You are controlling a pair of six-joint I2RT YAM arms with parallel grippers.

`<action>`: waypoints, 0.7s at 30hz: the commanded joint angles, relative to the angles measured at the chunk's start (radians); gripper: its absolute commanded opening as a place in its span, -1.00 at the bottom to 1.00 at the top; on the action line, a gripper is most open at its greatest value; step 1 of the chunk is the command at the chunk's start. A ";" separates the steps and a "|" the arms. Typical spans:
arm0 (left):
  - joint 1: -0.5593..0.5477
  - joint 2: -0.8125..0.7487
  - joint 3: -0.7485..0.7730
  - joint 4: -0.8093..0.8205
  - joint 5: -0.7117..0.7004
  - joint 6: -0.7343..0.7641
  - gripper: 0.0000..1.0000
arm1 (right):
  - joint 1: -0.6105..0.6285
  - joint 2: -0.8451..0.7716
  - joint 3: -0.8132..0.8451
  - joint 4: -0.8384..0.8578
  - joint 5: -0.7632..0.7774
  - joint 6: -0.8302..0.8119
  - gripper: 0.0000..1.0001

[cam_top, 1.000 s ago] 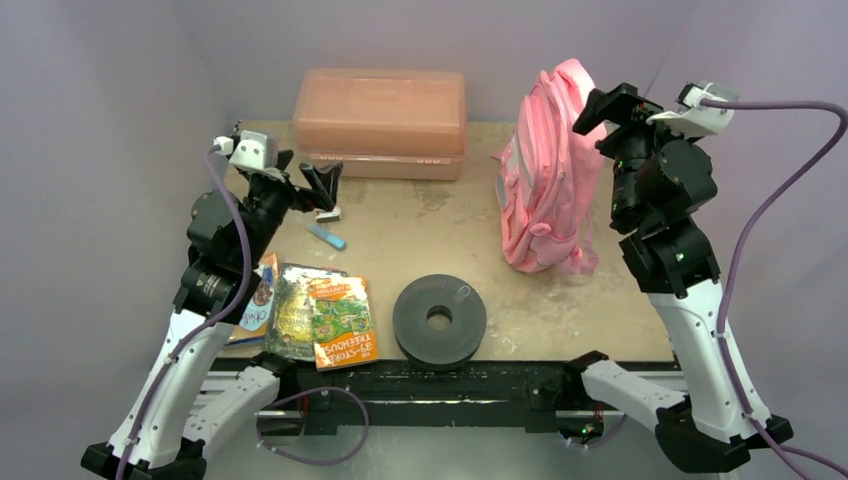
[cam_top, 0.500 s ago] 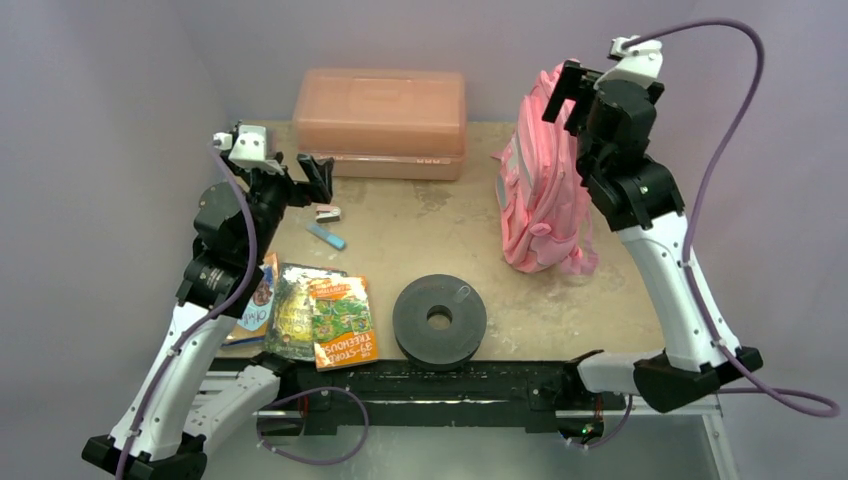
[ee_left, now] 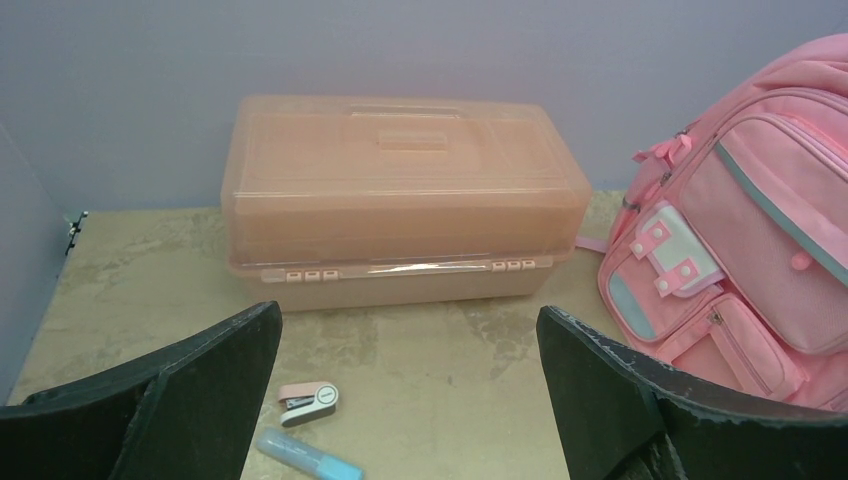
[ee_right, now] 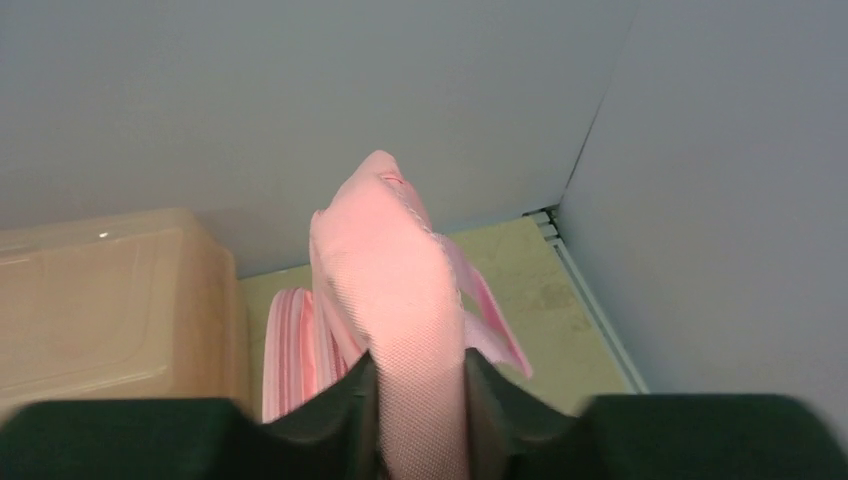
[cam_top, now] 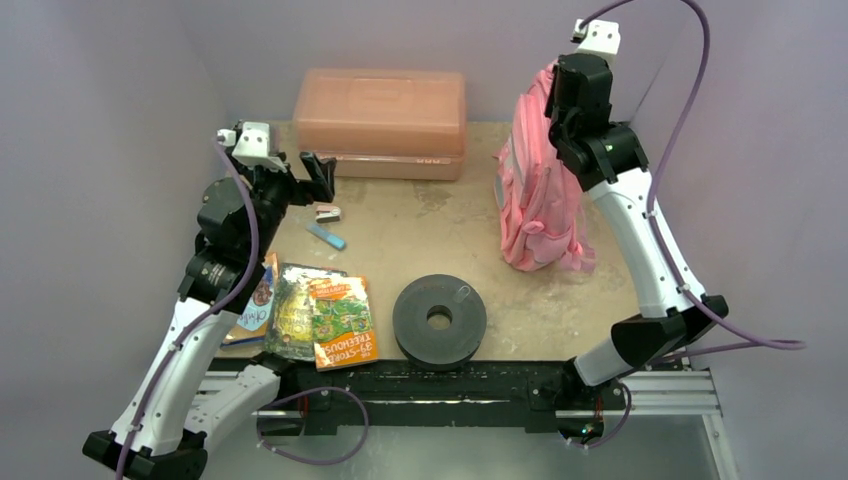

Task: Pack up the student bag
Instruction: Adjust the student bag at the center of the board.

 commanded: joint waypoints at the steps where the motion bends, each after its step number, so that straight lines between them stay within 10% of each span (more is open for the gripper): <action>1: -0.002 0.014 0.050 0.011 0.019 -0.014 1.00 | -0.025 -0.011 0.020 0.017 0.017 0.076 -0.55; 4: -0.002 0.023 0.053 0.007 0.024 -0.017 1.00 | -0.068 0.011 0.091 0.034 0.042 0.119 -0.99; 12: -0.002 0.043 0.055 0.006 0.028 -0.024 1.00 | -0.252 0.007 0.170 0.164 -0.035 0.571 -1.00; 21: -0.002 0.051 0.057 0.002 0.027 -0.024 1.00 | -0.255 -0.234 -0.336 0.551 0.275 0.930 -1.00</action>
